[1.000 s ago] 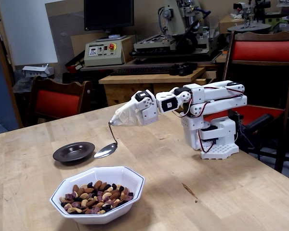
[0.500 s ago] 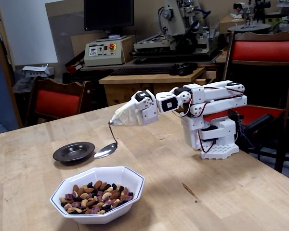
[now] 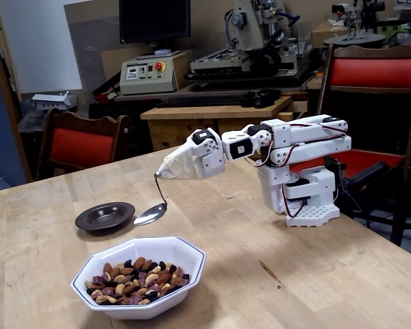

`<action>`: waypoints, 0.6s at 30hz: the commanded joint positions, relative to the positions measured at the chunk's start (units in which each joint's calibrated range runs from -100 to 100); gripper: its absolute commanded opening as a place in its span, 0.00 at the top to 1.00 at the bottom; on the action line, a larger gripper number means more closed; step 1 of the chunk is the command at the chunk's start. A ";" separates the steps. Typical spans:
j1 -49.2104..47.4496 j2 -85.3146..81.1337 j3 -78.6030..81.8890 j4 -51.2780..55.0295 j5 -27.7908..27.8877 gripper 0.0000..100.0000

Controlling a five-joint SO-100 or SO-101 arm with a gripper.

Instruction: Use spoon to take food

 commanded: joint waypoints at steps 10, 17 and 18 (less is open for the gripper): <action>0.22 -0.10 -14.97 -0.22 -0.24 0.96; -0.22 0.58 -20.72 -0.06 -0.24 0.96; -0.22 1.35 -21.43 -0.06 -0.24 0.96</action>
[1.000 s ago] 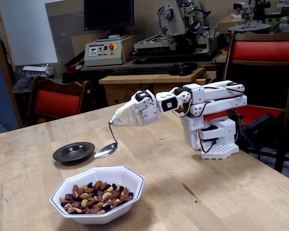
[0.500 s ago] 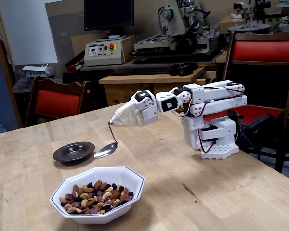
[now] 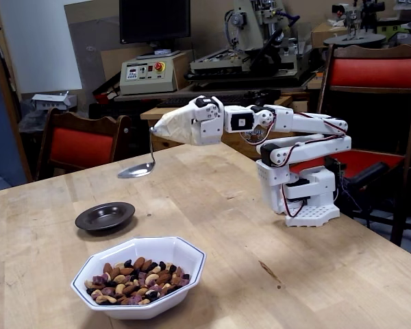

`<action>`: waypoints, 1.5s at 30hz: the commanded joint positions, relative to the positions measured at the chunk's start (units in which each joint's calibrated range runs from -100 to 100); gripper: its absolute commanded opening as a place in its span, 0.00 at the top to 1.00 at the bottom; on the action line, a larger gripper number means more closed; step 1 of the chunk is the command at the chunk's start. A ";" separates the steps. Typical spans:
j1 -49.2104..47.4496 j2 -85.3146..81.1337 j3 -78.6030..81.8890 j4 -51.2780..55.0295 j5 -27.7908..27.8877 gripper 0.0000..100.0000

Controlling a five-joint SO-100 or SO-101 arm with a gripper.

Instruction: Use spoon to take food

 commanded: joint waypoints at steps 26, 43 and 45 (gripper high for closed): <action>-0.30 40.21 -27.39 -6.55 -0.20 0.95; -0.30 43.80 -12.25 -27.65 0.05 0.95; -0.30 43.80 -11.28 -28.76 0.15 0.95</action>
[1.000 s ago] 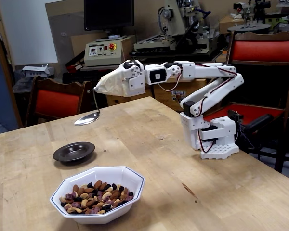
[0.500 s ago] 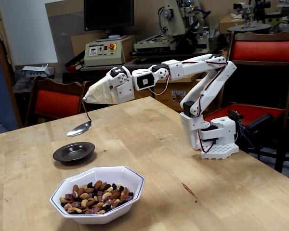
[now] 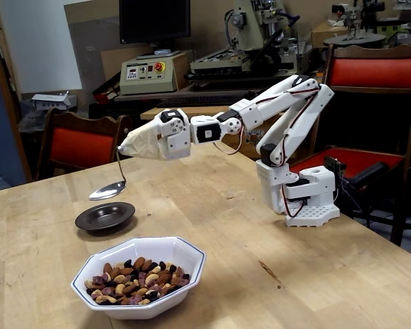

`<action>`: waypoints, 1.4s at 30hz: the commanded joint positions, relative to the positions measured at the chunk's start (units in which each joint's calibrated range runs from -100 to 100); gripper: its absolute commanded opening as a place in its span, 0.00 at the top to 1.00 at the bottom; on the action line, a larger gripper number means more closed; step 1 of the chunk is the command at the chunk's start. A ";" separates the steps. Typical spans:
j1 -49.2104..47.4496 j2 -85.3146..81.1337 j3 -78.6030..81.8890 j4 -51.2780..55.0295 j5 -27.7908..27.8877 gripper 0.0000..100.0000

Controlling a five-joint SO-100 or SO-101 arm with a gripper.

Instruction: Use spoon to take food

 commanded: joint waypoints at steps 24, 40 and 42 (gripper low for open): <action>-8.82 6.78 -0.39 -3.64 0.34 0.95; -13.33 11.06 -0.57 -3.80 -0.05 0.95; -13.33 11.06 -0.57 -3.80 -0.05 0.95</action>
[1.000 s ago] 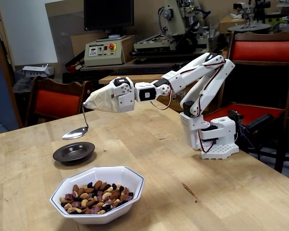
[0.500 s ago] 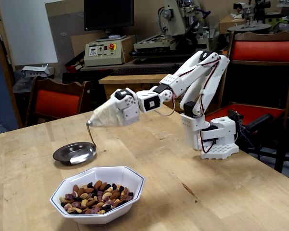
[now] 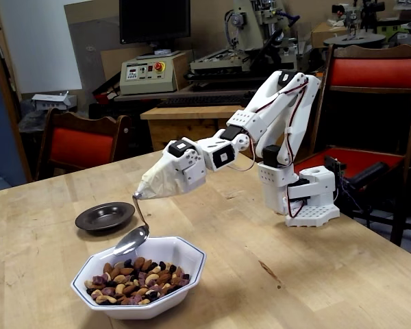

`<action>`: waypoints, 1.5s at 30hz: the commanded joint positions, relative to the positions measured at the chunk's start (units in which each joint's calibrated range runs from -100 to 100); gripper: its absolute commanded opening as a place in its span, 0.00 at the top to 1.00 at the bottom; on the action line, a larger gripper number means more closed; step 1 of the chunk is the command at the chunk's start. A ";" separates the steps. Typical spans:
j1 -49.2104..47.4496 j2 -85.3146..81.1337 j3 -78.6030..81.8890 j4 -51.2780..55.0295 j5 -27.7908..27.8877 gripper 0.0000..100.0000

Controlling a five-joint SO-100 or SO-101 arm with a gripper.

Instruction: Use spoon to take food

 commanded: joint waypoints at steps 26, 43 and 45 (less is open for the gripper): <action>-0.59 11.28 -13.27 -1.80 -0.10 0.95; -0.07 10.94 -12.92 -1.49 -0.10 0.95; -0.07 8.89 -11.95 -1.33 -0.10 0.95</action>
